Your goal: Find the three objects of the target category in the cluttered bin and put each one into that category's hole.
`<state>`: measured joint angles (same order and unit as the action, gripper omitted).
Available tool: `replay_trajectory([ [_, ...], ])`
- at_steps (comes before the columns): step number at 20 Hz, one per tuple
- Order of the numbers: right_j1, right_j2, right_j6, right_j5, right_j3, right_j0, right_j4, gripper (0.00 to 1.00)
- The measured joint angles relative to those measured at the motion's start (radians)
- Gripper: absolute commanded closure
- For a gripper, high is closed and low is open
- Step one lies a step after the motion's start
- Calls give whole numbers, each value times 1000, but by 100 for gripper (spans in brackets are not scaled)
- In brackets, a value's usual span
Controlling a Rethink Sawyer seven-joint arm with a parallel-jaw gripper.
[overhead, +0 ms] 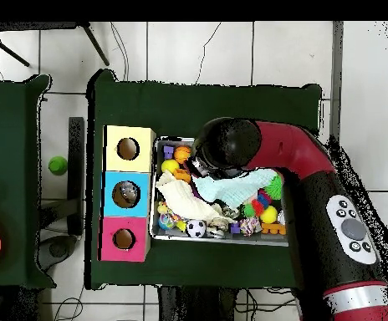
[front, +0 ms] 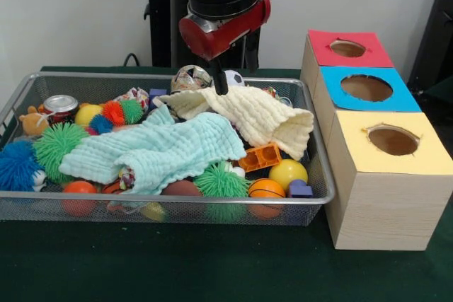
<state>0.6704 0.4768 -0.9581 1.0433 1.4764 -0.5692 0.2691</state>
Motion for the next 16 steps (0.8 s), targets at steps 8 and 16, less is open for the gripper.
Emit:
replay_trajectory([
  [8, -50, 0, 0, 110, -60, 50, 53, 0],
  [16, -113, 0, 0, 119, -95, 89, 93, 0],
])
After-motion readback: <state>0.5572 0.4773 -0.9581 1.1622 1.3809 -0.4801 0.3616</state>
